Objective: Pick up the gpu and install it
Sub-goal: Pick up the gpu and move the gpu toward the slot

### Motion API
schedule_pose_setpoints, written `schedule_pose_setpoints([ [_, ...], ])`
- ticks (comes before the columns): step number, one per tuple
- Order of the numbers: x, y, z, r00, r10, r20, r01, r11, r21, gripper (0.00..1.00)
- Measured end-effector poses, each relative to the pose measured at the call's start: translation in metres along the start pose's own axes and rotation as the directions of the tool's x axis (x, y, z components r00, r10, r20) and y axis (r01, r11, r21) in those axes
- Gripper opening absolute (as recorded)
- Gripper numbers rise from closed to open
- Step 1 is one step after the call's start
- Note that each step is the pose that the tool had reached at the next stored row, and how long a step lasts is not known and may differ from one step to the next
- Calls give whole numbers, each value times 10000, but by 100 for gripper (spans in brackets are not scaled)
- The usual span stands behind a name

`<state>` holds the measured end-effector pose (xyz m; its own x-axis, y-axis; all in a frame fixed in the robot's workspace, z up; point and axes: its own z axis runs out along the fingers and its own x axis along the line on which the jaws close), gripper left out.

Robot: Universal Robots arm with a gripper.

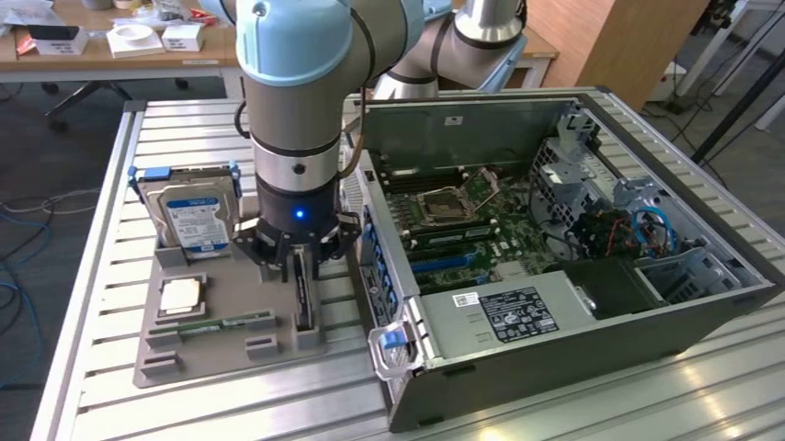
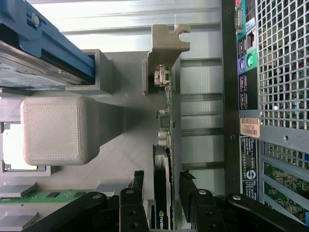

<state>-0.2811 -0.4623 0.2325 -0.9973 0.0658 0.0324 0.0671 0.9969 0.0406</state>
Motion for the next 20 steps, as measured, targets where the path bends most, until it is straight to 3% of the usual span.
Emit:
schedule_pose_setpoints([
  [6,0,0,0,10000,0,0,0,10000,0,41],
  [7,0,0,0,10000,0,0,0,10000,1,35],
  [20,0,-3,1,10000,2,1,-2,10000,-1,35],
])
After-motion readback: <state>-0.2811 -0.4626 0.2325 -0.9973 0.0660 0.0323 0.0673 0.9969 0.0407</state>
